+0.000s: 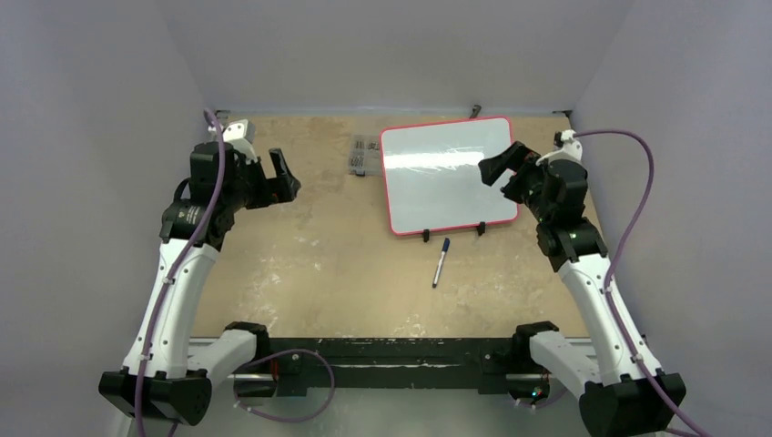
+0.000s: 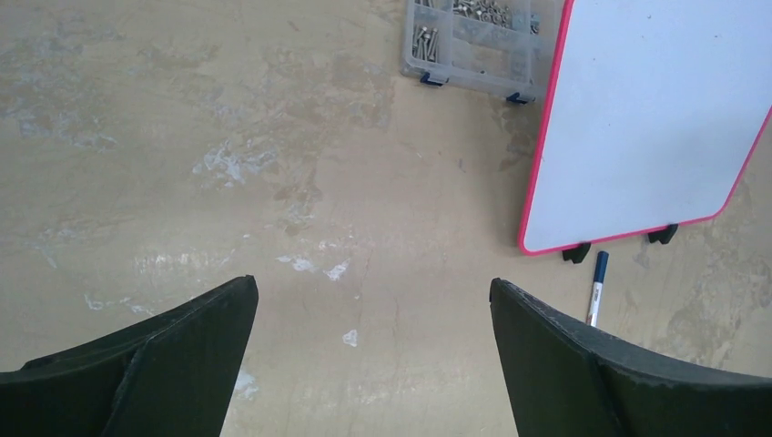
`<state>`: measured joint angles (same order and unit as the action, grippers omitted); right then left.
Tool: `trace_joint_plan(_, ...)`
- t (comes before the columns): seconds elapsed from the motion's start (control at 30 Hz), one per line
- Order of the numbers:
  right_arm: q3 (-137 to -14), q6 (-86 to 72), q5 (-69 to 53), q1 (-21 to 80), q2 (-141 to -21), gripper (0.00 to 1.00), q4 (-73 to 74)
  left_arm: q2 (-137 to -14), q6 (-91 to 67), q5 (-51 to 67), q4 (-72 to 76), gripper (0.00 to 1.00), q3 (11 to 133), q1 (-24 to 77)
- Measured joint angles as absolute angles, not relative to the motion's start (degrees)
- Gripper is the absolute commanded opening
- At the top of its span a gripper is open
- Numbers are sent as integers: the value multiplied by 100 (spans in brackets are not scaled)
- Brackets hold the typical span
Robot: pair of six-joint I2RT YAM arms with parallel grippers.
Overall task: Write a sentence on the whiteboard
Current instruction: Pick up the whiteboard marker at the center of the board.
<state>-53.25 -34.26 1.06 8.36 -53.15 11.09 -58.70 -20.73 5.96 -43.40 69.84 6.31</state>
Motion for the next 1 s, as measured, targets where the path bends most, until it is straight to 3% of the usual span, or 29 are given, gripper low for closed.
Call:
trace_joint_plan(0.23, -5019, -4230, -565, 1302, -5288, 99, 1914, -5833, -2010, 727, -4405, 100, 6954, 698)
trace_joint_plan(0.47, -4740, -4952, 30, 2965, -5988, 99, 2856, -5754, -1988, 744, -4434, 100, 6947, 738)
trace_joint_plan(0.83, -4324, -5443, 810, 3621, -6770, 98, 3046, -5577, -1986, 731, -4473, 100, 6770, 768)
trace_joint_plan(1.0, -4327, -5435, 1083, 3806, -7489, 88, 3020, -5577, -1986, 729, -4475, 100, 6759, 770)
